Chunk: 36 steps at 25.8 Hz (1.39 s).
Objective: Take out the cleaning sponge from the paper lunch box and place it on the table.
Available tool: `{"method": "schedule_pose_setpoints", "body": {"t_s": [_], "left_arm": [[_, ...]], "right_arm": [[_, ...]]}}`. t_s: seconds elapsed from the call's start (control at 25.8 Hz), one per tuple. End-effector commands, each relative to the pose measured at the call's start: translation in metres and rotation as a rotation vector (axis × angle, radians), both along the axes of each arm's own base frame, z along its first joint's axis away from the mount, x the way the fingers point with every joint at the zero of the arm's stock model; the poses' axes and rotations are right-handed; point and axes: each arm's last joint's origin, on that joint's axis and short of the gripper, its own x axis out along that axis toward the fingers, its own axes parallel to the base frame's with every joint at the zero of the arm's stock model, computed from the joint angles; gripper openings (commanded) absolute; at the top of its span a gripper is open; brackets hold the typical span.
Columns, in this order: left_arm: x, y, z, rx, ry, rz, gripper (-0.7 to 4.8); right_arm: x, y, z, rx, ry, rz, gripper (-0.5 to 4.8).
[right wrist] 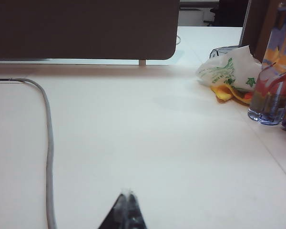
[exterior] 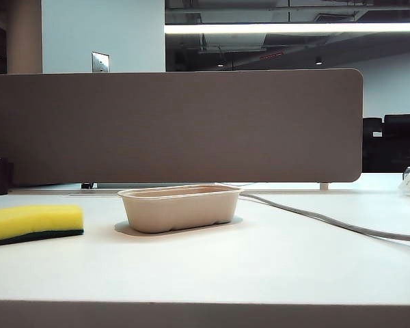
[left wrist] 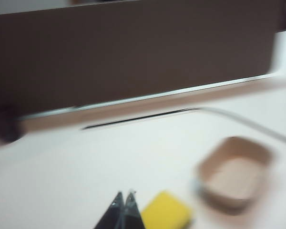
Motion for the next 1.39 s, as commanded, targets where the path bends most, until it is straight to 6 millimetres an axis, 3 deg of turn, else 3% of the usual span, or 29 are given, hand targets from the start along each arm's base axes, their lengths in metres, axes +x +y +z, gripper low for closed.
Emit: {"method": "schedule_pose_setpoints", "body": {"t_s": [0.04,0.31,0.74,1.39], "left_arm": [[0.014,0.004,-0.022,-0.029,-0.031,0.113,-0.05],[0.036,0.009,-0.078,-0.126,-0.052,0.161,-0.06],[0.05,0.008,-0.122,-0.157,-0.117,0.144,-0.06],[0.05,0.008,-0.127,-0.105,-0.07,0.124,-0.05]], "right_arm": [[0.0,0.0,0.002,0.002,-0.018,0.0,-0.05],[0.0,0.0,0.002,0.002,-0.017,0.0,-0.05],[0.0,0.0,0.002,0.002,-0.018,-0.002,-0.05],[0.0,0.0,0.002,0.002,-0.018,-0.002,-0.05]]}}
